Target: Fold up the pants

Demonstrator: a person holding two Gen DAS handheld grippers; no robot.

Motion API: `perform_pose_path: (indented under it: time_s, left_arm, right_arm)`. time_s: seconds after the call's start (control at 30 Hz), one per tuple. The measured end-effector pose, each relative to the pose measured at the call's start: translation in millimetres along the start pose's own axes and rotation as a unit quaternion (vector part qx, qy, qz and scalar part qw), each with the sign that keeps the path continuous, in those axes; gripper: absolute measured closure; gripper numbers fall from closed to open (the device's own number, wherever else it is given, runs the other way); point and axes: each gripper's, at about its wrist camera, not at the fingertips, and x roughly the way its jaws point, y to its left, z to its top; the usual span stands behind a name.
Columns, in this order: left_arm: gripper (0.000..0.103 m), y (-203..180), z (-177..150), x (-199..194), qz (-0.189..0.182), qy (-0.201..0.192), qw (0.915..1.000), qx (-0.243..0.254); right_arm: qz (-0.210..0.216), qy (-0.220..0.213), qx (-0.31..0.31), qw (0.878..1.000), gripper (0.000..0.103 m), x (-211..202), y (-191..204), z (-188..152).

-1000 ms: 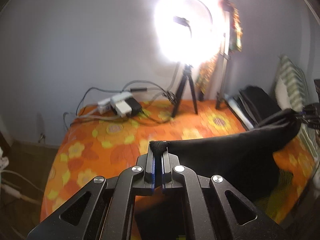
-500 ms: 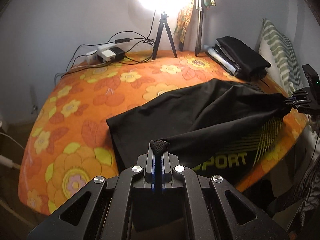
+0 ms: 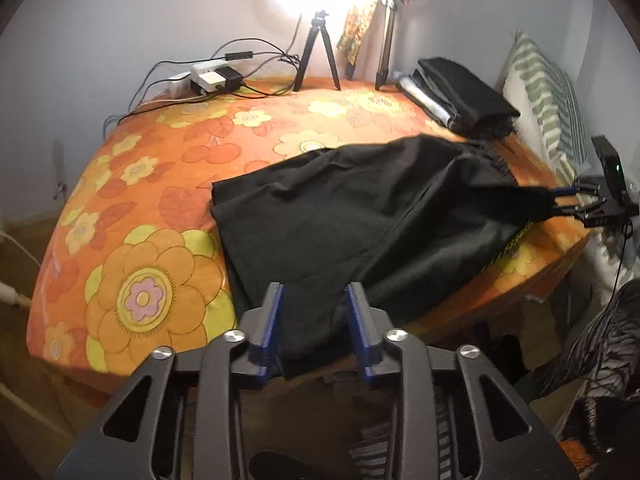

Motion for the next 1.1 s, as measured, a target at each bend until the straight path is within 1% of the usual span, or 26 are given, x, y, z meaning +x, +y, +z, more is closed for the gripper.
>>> perform_pose_path:
  time_s: [0.03,0.07,0.2,0.3,0.37,0.43,0.5,0.63,0.7,0.77,0.87,0.97,1.03,1.1]
  left_arm:
    - [0.056,2,1,-3,0.000,-0.004,1.0000,-0.007]
    - [0.055,3,2,-5,-0.001,-0.010,0.9999,-0.013]
    - [0.055,3,10,-7,-0.016,-0.022,0.9993,-0.026]
    - [0.055,-10,16,-2,-0.024,-0.018,0.9994,-0.015]
    - [0.055,-25,21,8,-0.033,-0.010,0.9994,0.002]
    - [0.055,-40,26,18,-0.046,-0.004,0.9987,0.019]
    - [0.055,-56,29,28,-0.060,0.001,0.9975,0.037]
    - [0.055,-84,31,42,-0.084,0.016,0.9939,0.069]
    - [0.055,-93,30,48,-0.091,0.025,0.9922,0.081]
    - [0.055,-96,28,51,-0.095,0.030,0.9913,0.086]
    - [0.055,-95,24,58,-0.100,0.044,0.9906,0.082]
    - [0.055,-91,18,66,-0.098,0.060,0.9905,0.076]
    - [0.055,-89,14,69,-0.096,0.067,0.9905,0.073]
    - [0.055,-86,11,71,-0.094,0.071,0.9906,0.070]
  right_arm:
    - [0.003,-0.005,0.006,1.000,0.046,-4,-2,-2]
    - [0.005,-0.010,0.016,1.000,0.046,-8,-5,-4]
    - [0.039,-0.021,0.077,0.996,0.045,-10,-19,-2]
    - [0.071,-0.026,0.126,0.989,0.045,-1,-24,1]
    - [0.100,-0.038,0.172,0.979,0.045,5,-33,3]
    - [0.129,-0.048,0.222,0.965,0.045,12,-46,4]
    - [0.140,-0.049,0.264,0.953,0.046,22,-58,9]
    - [0.169,-0.061,0.300,0.937,0.047,34,-76,25]
    - [0.174,-0.066,0.316,0.930,0.047,39,-85,30]
    - [0.166,-0.063,0.324,0.929,0.047,46,-92,37]
    - [0.142,-0.051,0.318,0.936,0.047,59,-97,48]
    - [0.156,-0.045,0.324,0.932,0.050,71,-101,54]
    - [0.158,-0.036,0.318,0.934,0.053,80,-99,59]
    - [0.164,-0.027,0.319,0.933,0.053,86,-98,61]
